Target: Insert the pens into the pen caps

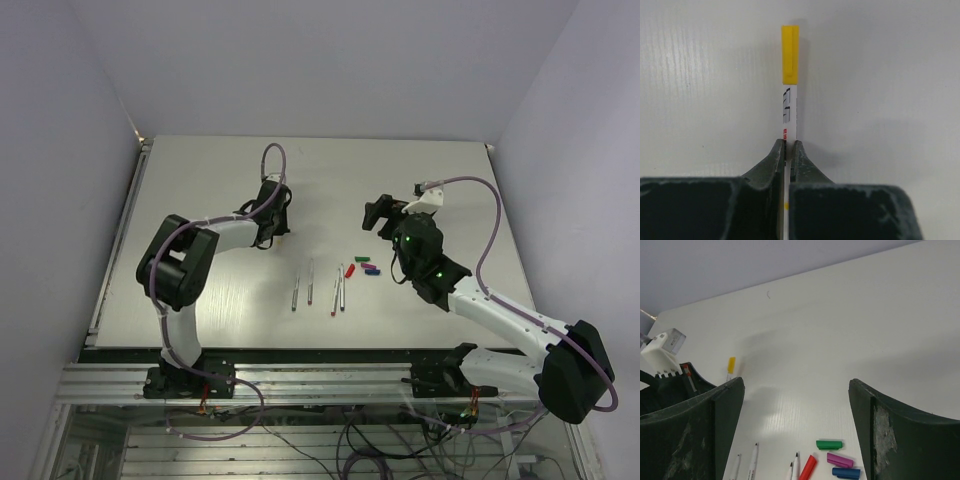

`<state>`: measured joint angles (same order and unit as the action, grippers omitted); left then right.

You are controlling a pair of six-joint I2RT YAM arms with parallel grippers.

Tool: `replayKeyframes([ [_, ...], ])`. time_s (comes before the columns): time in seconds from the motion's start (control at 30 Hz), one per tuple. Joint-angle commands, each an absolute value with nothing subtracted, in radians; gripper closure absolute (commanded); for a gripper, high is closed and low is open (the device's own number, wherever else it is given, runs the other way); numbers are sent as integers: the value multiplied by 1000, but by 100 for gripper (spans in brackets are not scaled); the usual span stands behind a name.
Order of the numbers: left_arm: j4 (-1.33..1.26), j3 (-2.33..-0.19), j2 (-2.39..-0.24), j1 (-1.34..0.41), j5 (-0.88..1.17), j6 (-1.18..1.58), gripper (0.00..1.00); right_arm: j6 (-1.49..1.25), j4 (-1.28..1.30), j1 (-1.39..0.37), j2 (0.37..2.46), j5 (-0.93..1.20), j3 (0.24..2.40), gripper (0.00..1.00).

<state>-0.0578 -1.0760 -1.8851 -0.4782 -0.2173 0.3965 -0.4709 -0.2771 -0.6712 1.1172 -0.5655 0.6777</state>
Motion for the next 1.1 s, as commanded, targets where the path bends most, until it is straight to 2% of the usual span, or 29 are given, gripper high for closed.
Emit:
replayKeyframes([
  [0.0, -20, -1107, -1926, -469, -214, 406, 92, -482, -282, -669, 1123, -571, 663, 15],
  [0.13, -19, -1113, -1945, -468, -215, 412, 83, -482, -281, -669, 1130, -570, 665, 15],
  [0.27, -32, -1108, -1934, -468, -219, 413, 57, -482, -280, -668, 1131, -585, 663, 14],
  [0.37, -27, -1114, -1912, -468, -223, 408, 44, -490, -275, -670, 1131, -606, 663, 12],
  [0.67, 0, -1079, -1762, -468, -267, 411, 41, -489, -190, -669, 1127, -670, 721, 10],
  [0.77, 8, -1037, -1709, -469, -290, 423, 40, -499, -116, -668, 1141, -709, 764, 5],
  [0.97, 48, -966, -1611, -512, -333, 420, 41, -506, -113, -669, 1107, -741, 737, 9],
  [1.07, 112, -956, -1584, -594, -396, 407, 40, -519, -113, -669, 1093, -766, 712, 15],
])
